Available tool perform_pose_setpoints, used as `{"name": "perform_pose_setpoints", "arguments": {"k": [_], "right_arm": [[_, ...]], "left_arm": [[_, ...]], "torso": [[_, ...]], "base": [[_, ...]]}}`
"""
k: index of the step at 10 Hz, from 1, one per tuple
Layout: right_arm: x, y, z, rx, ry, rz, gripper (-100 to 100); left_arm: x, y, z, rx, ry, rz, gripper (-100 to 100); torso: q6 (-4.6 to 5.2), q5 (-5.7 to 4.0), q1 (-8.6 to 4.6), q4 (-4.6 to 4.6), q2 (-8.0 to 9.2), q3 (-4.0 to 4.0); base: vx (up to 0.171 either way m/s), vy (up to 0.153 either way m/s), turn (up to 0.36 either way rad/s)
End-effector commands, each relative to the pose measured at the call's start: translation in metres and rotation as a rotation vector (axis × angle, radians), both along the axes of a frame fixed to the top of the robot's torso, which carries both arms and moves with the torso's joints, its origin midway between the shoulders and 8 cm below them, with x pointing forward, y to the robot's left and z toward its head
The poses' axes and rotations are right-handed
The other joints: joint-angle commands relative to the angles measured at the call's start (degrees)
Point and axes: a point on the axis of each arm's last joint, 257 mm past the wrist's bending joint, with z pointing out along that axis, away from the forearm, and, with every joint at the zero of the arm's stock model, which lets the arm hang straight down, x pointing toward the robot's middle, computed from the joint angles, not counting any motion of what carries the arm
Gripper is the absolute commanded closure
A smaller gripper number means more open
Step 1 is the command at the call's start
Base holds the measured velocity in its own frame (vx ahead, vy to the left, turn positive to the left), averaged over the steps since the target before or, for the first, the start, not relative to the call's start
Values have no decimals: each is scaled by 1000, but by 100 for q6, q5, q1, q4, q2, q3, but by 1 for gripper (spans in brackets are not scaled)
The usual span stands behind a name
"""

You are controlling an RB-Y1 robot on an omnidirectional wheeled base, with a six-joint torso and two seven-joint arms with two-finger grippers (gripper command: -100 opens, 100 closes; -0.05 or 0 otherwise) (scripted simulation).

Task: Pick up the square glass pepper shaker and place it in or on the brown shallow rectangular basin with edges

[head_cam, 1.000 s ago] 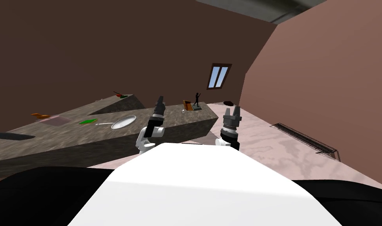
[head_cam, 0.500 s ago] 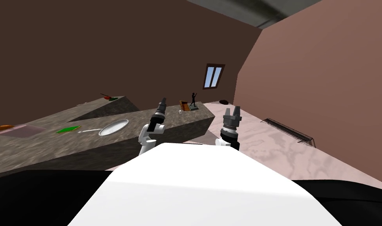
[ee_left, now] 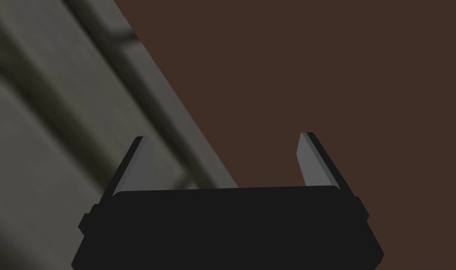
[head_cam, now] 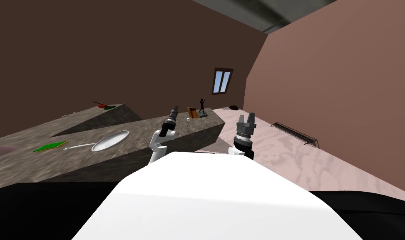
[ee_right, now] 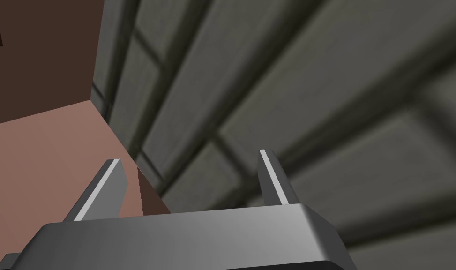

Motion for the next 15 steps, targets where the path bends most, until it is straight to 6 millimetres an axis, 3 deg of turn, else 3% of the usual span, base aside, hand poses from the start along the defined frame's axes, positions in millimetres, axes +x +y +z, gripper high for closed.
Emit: {"name": "perform_pose_setpoints", "arguments": {"k": [1,4,5,10,11,13,14,15], "right_arm": [[0,0,0,0,0,0,0],[0,0,0,0,0,0,0],[0,0,0,0,0,0,0],[0,0,0,0,0,0,0],[0,0,0,0,0,0,0],[0,0,0,0,0,0,0],[0,0,0,0,0,0,0],[0,0,0,0,0,0,0]], "left_arm": [[4,5,-8,11,34,18,-100],[17,17,-38,56,134,69,-100],[17,18,-40,55,139,71,-100],[32,43,-108,144,351,164,-100],[31,44,-111,141,365,170,-100],[32,56,-143,187,465,210,-100],[31,58,-146,185,476,214,-100],[29,65,-163,207,529,235,-100]], "torso": [[0,0,0,0,0,0],[-3,0,2,0,1,1],[-1,0,-1,0,-1,0],[-2,-1,-4,0,-2,-1],[-1,-2,-6,-1,-6,-3],[-3,-1,-2,0,-1,0],[-3,-1,-4,-1,-3,-2],[-4,-1,-3,-1,-4,-2]], "base": [[12,-13,-56],[16,-15,-90],[16,-12,-55],[25,-23,-112],[27,-20,-48],[28,-23,-100],[28,-22,-31],[27,-22,-64]]}}
